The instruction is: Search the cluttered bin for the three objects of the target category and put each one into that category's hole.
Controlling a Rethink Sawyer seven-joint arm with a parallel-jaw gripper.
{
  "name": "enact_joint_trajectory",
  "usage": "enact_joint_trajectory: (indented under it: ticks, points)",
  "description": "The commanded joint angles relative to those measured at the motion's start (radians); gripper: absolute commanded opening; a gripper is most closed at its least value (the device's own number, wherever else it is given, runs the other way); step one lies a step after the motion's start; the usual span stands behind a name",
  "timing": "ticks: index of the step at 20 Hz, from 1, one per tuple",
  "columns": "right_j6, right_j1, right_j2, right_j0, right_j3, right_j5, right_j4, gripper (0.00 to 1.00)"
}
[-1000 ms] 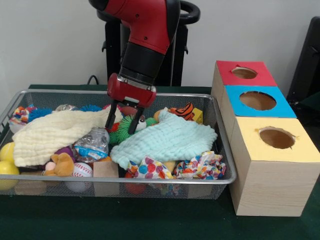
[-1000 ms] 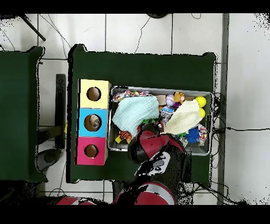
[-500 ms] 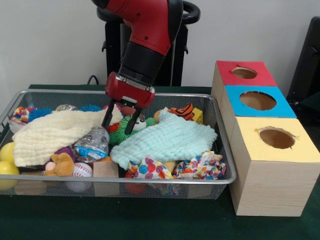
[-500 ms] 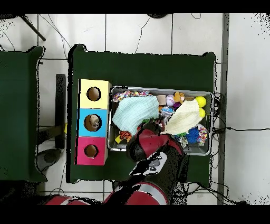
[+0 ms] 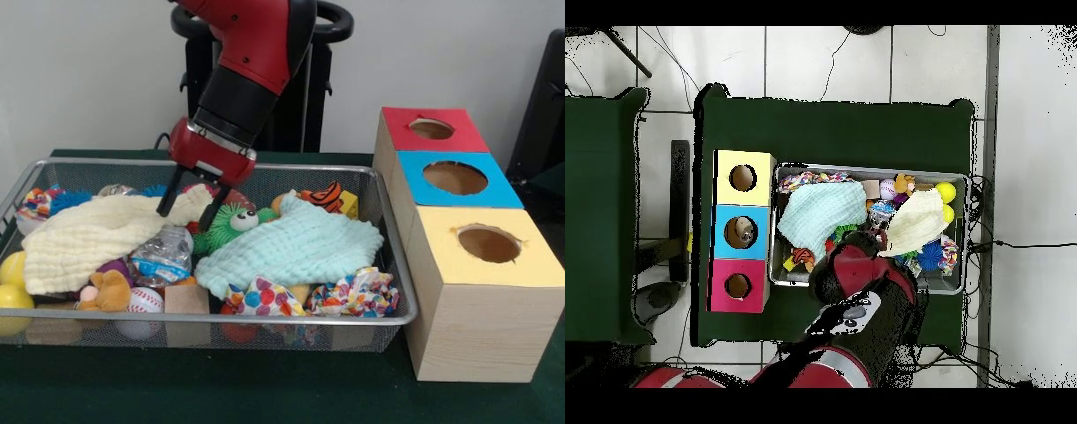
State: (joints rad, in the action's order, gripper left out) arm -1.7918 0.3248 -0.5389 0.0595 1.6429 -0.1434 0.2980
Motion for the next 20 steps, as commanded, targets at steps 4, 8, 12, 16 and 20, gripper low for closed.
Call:
enact_joint_trajectory:
  ticks: [4,8,12,16,20]
  points:
    - [-0.104,-0.056,0.053,-0.002,-0.086,-0.078,-0.006,1.00]
    - [-0.060,-0.063,0.072,-0.004,-0.094,-0.110,0.059,1.00]
    - [-0.031,-0.052,0.148,-0.042,-0.096,-0.107,0.153,1.00]
    - [-0.045,-0.037,0.171,-0.049,-0.094,-0.093,0.189,1.00]
    - [-0.063,-0.045,0.155,-0.036,-0.102,-0.087,0.185,1.00]
